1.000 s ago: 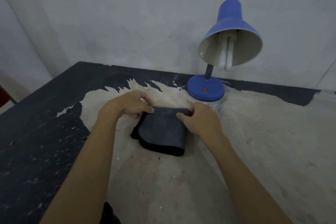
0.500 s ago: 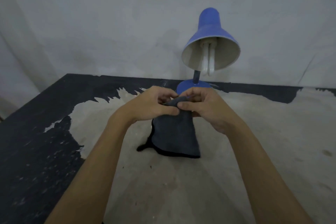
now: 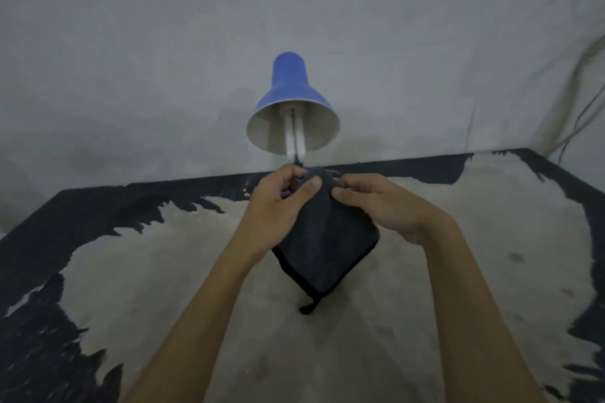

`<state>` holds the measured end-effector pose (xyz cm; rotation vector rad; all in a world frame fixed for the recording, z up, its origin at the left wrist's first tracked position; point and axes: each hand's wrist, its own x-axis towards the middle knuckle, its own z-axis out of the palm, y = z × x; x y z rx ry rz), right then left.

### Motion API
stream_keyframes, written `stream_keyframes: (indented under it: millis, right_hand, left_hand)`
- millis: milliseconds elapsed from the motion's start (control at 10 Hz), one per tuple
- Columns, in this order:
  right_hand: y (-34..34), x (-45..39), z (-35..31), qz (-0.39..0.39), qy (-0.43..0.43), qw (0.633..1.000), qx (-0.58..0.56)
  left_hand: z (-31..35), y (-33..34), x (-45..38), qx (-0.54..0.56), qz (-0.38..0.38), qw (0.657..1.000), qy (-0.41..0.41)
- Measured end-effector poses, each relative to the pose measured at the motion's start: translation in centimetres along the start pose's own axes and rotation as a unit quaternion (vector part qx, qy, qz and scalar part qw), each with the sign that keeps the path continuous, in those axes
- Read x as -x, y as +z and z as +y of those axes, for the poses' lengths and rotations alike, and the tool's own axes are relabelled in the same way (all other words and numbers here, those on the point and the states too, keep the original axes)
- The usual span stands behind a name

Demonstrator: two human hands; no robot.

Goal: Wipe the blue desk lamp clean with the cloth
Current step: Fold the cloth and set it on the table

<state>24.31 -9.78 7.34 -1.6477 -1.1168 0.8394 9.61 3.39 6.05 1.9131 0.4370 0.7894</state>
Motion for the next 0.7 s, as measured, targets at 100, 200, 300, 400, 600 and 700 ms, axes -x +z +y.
stream_keyframes:
  millis: [100, 200, 300, 400, 600, 700]
  right_hand:
    - [-1.8, 0.8, 0.4, 0.069, 0.018, 0.996, 0.053]
    - [-4.1, 1.0, 1.8, 0.135, 0.036, 0.980, 0.144]
    - [-6.2, 1.4, 3.3, 0.165, 0.070, 0.962, 0.207]
    - [-7.4, 1.0, 4.9, 0.214, 0.082, 0.943, 0.242]
    - [-6.5, -1.4, 8.2, 0.350, 0.059, 0.902, 0.247]
    - [-6.1, -2.3, 8.8, 0.390, 0.045, 0.895, 0.213]
  left_hand:
    - [-0.3, 3.4, -0.9, 0.018, -0.001, 0.998, -0.062]
    - [-0.7, 6.5, -1.6, 0.005, -0.047, 0.994, -0.103]
    - [-1.0, 8.9, -2.3, 0.028, -0.093, 0.984, -0.147]
    - [-1.6, 10.7, -3.2, 0.024, -0.107, 0.982, -0.156]
    - [-3.7, 12.6, -4.5, 0.003, -0.061, 0.987, -0.146]
    - [-4.3, 12.2, -4.2, -0.036, -0.020, 0.994, -0.099]
